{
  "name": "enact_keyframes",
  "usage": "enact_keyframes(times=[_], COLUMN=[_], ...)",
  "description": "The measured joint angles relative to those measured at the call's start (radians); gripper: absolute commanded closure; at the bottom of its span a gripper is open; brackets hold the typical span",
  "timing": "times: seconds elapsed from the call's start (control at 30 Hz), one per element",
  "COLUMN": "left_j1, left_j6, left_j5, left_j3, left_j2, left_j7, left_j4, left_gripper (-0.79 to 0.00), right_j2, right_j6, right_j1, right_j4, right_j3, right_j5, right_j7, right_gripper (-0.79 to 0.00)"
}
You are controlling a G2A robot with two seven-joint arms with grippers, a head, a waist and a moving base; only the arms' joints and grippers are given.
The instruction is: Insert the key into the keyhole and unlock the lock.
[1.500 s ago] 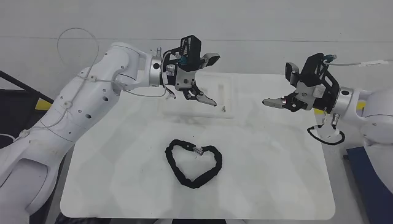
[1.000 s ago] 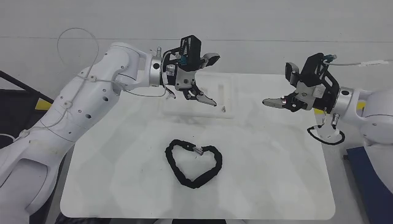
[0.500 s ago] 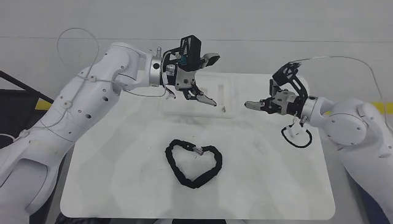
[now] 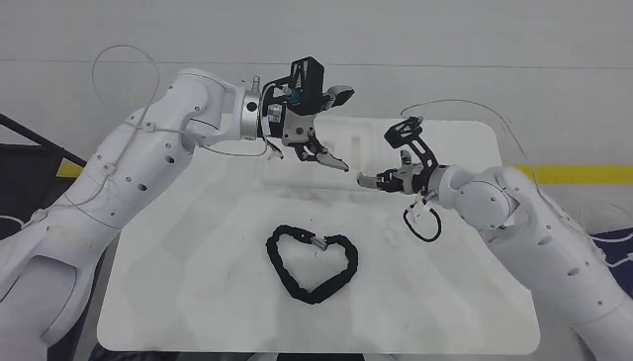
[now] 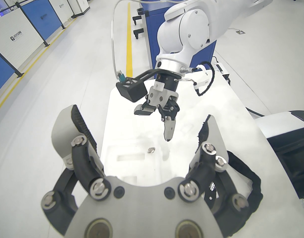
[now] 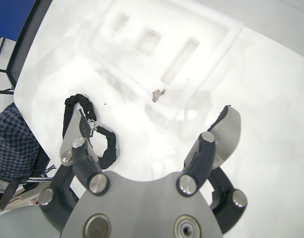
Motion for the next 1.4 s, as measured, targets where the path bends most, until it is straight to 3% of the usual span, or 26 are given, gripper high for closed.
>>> enact_keyframes(times=[0.27,0.7,1.4], left_j1=[0.0,0.0,0.0], left_j6=[0.0,0.0,0.0], left_j5=[0.0,0.0,0.0], left_j3=[0.0,0.0,0.0], left_j2=[0.0,0.0,0.0], left_j7=[0.0,0.0,0.0], left_j4=[0.0,0.0,0.0], left_gripper=[-0.785,-0.785,-0.785], right_j2=[-0.066,-0.146,-0.148], right_j6=[0.149,0.23,0.214], right_j1=[0.074,0.133,0.124], right_j4=[0.055,0.158,0.147], right_j3=[-0.116,-0.212,-0.192], right_j5=[-0.048,-0.141,-0.144], right_j7=[0.034,0.041,0.05], right_gripper=[-0.785,-0.785,-0.785])
